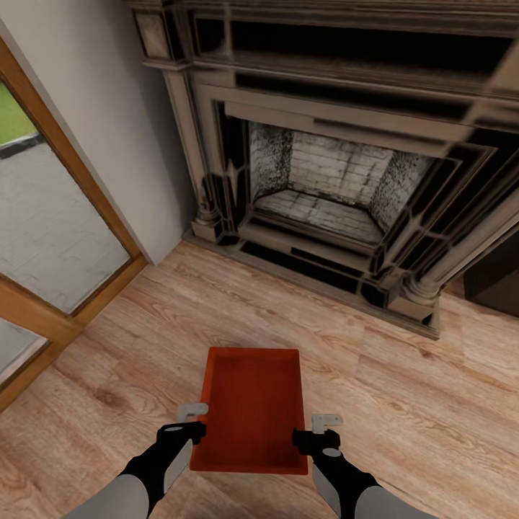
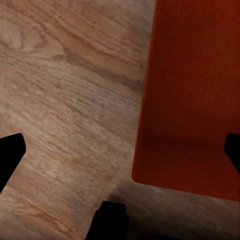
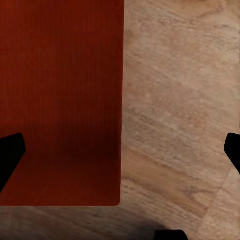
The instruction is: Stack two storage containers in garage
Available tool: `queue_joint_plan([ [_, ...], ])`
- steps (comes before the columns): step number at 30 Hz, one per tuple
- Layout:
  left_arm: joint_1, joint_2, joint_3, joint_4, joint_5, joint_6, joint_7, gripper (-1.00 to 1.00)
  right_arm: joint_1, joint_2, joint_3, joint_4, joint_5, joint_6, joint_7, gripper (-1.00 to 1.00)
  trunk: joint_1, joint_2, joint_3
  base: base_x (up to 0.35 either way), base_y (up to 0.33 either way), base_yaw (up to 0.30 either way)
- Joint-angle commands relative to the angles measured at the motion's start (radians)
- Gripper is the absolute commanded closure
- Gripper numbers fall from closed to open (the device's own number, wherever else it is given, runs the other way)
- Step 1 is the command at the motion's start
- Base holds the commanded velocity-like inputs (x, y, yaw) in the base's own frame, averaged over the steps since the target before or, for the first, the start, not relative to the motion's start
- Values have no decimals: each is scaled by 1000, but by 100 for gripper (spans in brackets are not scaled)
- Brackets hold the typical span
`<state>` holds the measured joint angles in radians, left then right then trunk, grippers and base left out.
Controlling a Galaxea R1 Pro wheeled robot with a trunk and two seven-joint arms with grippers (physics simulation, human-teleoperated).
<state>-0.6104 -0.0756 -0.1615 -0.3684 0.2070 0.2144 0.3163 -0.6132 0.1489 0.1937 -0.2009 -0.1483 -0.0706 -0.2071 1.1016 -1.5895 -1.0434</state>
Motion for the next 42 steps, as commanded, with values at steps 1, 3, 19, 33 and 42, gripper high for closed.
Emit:
queue_joint_plan([
  [1, 0, 5, -9, -2, 9, 5, 8, -100, -1, 0, 9, 1, -11, -4, -3, -100, 4, -8, -4, 0, 0, 0],
  [3, 0, 9, -9, -3, 9, 5, 7, -100, -1, -1, 8, 1, -11, -5, -1, -100, 12, -22, -10, 0, 0, 0],
  [19, 0, 12, -19, -2, -5, 6, 6, -100, 0, -8, 2, 1, -13, -6, 0, -100, 73, -134, -60, 0, 0, 0],
  [33, 0, 14, -20, 0, -5, 6, 6, -100, 0, -8, 7, 1, -10, -7, 0, -100, 127, -232, -104, 0, 0, 0],
  [42, 0, 17, -20, 0, -5, 7, 6, -100, -1, -8, 1, 1, -15, -1, 0, -100, 161, -295, -132, 0, 0, 0],
])
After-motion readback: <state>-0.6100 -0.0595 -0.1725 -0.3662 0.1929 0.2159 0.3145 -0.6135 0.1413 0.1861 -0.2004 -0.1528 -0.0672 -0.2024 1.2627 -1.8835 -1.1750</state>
